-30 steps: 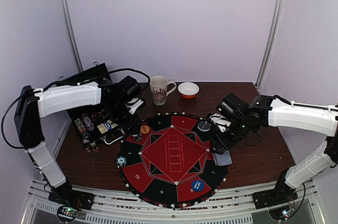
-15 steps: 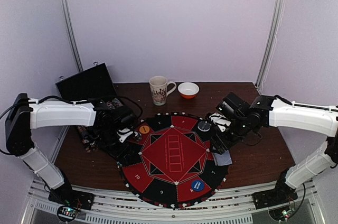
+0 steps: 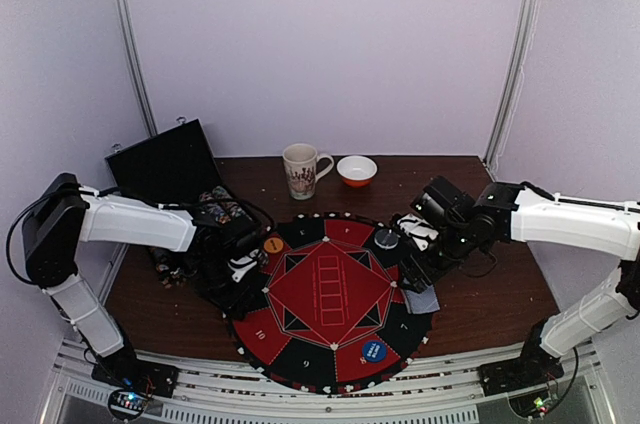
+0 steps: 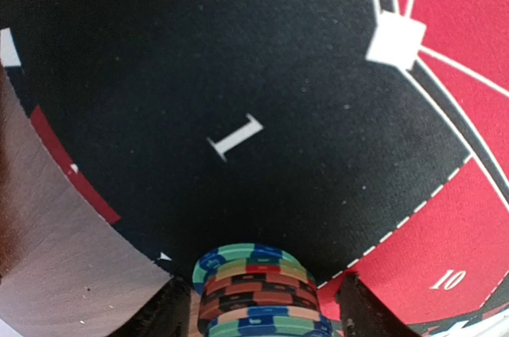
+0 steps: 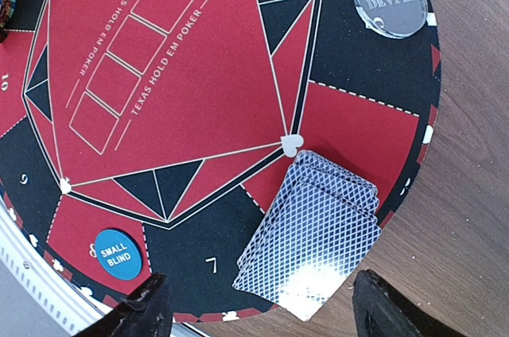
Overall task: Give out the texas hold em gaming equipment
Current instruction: Pick up the pile of poker chips from the pile of poker chips, then place the poker chips pile at the small blind area.
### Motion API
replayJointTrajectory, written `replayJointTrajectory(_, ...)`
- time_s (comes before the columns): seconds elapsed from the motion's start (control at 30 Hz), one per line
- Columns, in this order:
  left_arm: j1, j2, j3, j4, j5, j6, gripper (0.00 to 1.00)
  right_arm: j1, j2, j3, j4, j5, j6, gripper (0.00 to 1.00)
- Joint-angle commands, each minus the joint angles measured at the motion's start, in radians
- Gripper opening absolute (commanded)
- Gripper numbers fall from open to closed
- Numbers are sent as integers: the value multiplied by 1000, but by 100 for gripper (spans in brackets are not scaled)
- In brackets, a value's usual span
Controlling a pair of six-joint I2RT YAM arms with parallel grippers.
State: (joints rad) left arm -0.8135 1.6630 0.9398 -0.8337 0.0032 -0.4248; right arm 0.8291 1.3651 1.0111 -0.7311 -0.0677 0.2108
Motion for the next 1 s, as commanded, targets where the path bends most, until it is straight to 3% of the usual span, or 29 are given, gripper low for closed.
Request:
replayJointTrajectory(0.0, 8, 39, -9, 75, -24, 22, 61, -3, -8, 1, -13, 7, -1, 80)
replayJointTrajectory(0.27, 10, 22, -72, 82, 50, 29, 41, -4, -2, 13, -22, 12, -1, 80)
replayJointTrajectory(0.43, 9, -4, -92, 79, 68, 23, 0, -3, 6, 24, -24, 12, -4, 80)
replayJointTrajectory(0.97, -172, 7, 94, -68, 87, 20, 0, -3, -22, 29, -34, 14, 1, 80)
